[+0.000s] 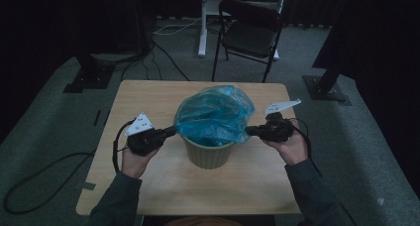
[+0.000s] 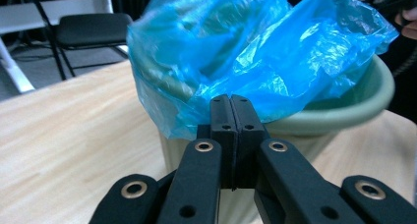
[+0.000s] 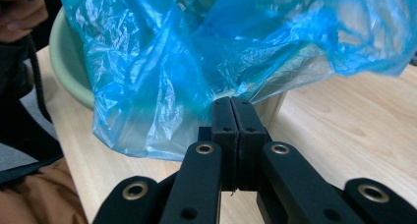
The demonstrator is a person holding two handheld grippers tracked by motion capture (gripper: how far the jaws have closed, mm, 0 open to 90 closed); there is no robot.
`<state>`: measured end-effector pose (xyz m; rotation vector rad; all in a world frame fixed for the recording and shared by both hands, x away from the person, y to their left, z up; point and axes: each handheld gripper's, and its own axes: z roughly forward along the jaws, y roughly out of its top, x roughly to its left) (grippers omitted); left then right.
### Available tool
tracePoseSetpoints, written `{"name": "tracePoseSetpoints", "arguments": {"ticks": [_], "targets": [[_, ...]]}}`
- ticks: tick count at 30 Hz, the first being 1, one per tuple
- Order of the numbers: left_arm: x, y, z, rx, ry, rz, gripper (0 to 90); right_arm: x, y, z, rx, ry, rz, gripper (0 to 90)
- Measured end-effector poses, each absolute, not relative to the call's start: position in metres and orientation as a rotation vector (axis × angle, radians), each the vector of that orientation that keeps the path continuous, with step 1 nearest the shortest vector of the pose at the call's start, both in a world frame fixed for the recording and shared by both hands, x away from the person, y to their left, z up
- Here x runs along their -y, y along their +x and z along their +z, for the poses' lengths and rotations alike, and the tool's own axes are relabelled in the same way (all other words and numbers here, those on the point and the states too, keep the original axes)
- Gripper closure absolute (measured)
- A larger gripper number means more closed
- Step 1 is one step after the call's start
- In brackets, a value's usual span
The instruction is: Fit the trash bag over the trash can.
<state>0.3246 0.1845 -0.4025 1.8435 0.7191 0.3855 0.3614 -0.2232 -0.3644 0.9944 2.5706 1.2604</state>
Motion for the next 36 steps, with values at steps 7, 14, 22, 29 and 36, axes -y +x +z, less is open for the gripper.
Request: {"name": "tracePoseSetpoints", "arguments": {"ticks": [7,14,22,29,36], "targets": [[-0.183,0.322,-0.412,-0.708,1.841,0.341,89.9,0.225,0.359,-0.371,-2.604,1.002,1.256,89.6],[-0.178,0.313,-0.416,-0.674,1.852,0.356,89.9,0.220,0.359,-0.378,-2.672,0.983,1.234,89.6],[-0.176,0.310,-0.420,-0.652,1.855,0.341,89.8,0.207,0.361,-0.386,-2.717,0.960,1.214,88.7],[-0.171,0.308,-0.423,-0.642,1.903,0.386,89.8,0.209,0.359,-0.386,-2.722,0.954,1.235,86.5],[-0.168,0.309,-0.429,-0.649,1.928,0.384,89.8,0.208,0.356,-0.383,-2.735,0.911,1.252,85.5]]}}
